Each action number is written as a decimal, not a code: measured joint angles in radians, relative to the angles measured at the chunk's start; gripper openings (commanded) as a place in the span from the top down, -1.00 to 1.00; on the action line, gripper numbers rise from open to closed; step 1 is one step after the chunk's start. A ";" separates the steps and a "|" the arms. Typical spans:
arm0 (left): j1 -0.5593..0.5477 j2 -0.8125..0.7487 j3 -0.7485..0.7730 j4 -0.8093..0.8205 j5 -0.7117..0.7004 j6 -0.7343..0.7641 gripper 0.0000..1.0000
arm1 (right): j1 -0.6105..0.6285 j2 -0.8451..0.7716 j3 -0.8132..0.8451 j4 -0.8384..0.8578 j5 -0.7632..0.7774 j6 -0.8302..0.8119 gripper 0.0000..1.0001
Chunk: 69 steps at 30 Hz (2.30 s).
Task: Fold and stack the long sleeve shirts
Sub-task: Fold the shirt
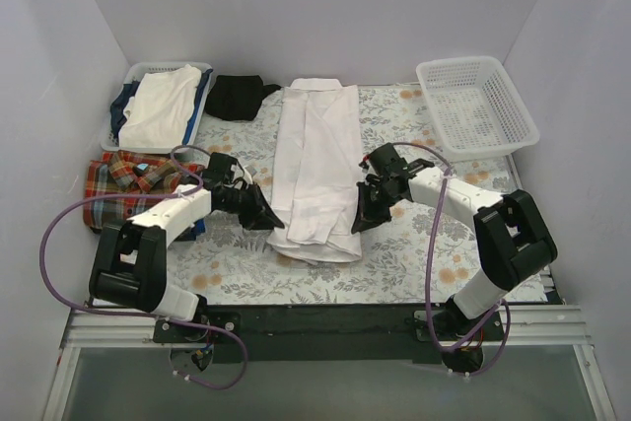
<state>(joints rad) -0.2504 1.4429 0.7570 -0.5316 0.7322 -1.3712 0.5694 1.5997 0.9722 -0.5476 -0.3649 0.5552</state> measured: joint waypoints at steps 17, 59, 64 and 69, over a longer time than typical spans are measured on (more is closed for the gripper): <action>0.003 0.391 0.581 -0.007 -0.217 -0.021 0.92 | -0.172 0.278 0.578 -0.125 0.113 -0.041 0.97; -0.165 0.510 0.625 -0.017 -0.299 0.130 0.35 | -0.026 0.385 0.550 -0.137 0.320 -0.207 0.40; -0.165 0.583 0.673 -0.026 -0.347 0.137 0.36 | -0.041 0.508 0.681 -0.137 0.359 -0.220 0.42; -0.166 0.637 0.761 -0.051 -0.383 0.152 0.36 | -0.054 0.568 0.786 -0.151 0.389 -0.220 0.42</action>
<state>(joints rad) -0.4164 2.0800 1.5185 -0.5827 0.3496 -1.2194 0.5156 2.1677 1.7584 -0.6991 0.0238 0.3355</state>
